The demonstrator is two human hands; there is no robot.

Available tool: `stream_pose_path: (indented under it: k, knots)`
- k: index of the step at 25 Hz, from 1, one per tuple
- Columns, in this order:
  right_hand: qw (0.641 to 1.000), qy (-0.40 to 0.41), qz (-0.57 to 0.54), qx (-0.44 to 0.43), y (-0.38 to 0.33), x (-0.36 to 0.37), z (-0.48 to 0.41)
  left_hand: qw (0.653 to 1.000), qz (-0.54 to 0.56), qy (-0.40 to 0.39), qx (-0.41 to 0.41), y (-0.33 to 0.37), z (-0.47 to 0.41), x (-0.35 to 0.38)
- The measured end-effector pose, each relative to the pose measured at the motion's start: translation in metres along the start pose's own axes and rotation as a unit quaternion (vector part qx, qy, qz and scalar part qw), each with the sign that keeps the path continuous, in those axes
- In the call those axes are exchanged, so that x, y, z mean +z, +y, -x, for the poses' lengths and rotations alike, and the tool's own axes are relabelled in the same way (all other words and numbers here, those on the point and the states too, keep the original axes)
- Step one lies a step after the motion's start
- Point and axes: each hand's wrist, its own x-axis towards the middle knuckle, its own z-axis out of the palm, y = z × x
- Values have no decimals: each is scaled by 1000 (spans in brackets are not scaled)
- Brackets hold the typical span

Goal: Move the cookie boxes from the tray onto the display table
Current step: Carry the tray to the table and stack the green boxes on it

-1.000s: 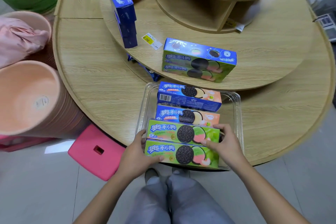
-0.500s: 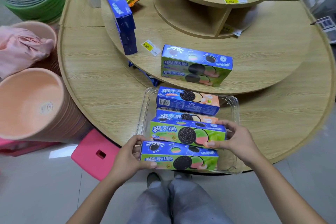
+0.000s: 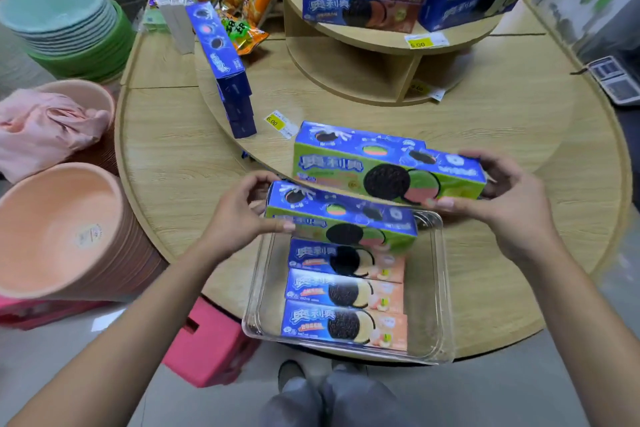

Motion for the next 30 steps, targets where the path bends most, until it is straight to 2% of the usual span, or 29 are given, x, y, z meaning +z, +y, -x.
stream_pose_path:
  k: [8, 13, 24, 30]
  knots:
    - [997, -3, 5, -75, -34, -3, -74, 995, 21, 13, 101, 57, -102, 14]
    - [997, -11, -4, -71, -23, 1, -105, 996, -1, 14, 85, 58, -130, 18]
    - [998, -11, -13, -63, 0, 8, -116, 995, 34, -21, 95, 44, -131, 8]
    - [996, -13, 35, -77, 7, 10, -114, 996, 27, -20, 82, 49, -127, 10]
